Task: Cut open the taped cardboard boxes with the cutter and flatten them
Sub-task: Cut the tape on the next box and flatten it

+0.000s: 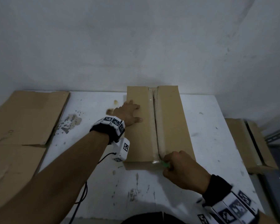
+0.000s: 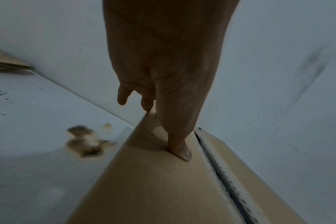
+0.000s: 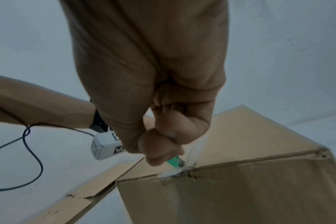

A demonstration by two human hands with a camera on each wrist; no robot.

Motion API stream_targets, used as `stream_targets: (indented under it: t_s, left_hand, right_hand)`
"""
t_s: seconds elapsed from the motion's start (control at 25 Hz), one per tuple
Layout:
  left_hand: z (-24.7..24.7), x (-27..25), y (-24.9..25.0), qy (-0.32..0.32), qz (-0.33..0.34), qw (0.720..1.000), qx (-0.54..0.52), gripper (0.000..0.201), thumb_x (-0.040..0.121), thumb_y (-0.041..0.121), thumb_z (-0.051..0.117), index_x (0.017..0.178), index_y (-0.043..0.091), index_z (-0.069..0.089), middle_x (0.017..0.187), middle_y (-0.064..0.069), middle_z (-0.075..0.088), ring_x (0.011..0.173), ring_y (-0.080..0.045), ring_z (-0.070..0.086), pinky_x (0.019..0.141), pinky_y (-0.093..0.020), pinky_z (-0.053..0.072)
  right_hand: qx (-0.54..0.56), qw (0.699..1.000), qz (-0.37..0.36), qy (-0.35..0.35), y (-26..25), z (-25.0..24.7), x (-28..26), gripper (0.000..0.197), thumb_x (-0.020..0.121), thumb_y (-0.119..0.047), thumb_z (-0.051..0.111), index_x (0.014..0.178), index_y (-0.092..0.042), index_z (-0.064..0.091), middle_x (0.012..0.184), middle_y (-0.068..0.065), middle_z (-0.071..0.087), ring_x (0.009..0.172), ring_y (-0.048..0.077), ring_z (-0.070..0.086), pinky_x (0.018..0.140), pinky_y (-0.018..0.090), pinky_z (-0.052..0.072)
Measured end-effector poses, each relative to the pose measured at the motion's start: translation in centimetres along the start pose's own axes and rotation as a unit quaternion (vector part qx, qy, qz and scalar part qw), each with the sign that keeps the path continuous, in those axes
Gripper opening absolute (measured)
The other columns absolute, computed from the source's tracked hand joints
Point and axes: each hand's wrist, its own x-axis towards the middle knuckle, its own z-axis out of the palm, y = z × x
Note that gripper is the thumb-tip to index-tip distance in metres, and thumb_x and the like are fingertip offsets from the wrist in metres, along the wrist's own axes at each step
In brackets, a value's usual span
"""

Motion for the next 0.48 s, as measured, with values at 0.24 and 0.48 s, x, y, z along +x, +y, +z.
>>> stream_targets:
  t_s: [0.24,0.48]
  left_hand:
    - [1.1,-1.6,1.1,0.030,-0.012,0.999,-0.031,0.063,0.099,0.043,0.056,0.154,0.021,0.033,0.163,-0.010,0.019,0.151,-0.029,0.016,0.118,-0.050,0.026]
    - [3.5,-2.4,2.7,0.046,-0.043,0.993,-0.099,0.064,0.097,0.046,0.055,0.154,0.031,0.029,0.167,-0.011,0.001,0.153,-0.035,-0.004,0.120,-0.059,0.011]
  right_hand:
    - [0.009,1.000,-0.019,0.002,0.6,-1.1,-0.9,0.034,0.087,-0.026,0.060,0.117,-0.012,0.066,0.068,-0.009,0.040,0.070,0.015,0.044,0.063,0.021,0.036]
    - [0.047,0.998,-0.034,0.012,0.8,-6.4,-0.3,0.018,0.094,-0.026,0.061,0.098,-0.014,0.074,0.049,-0.019,0.057,0.051,0.000,0.057,0.053,0.014,0.042]
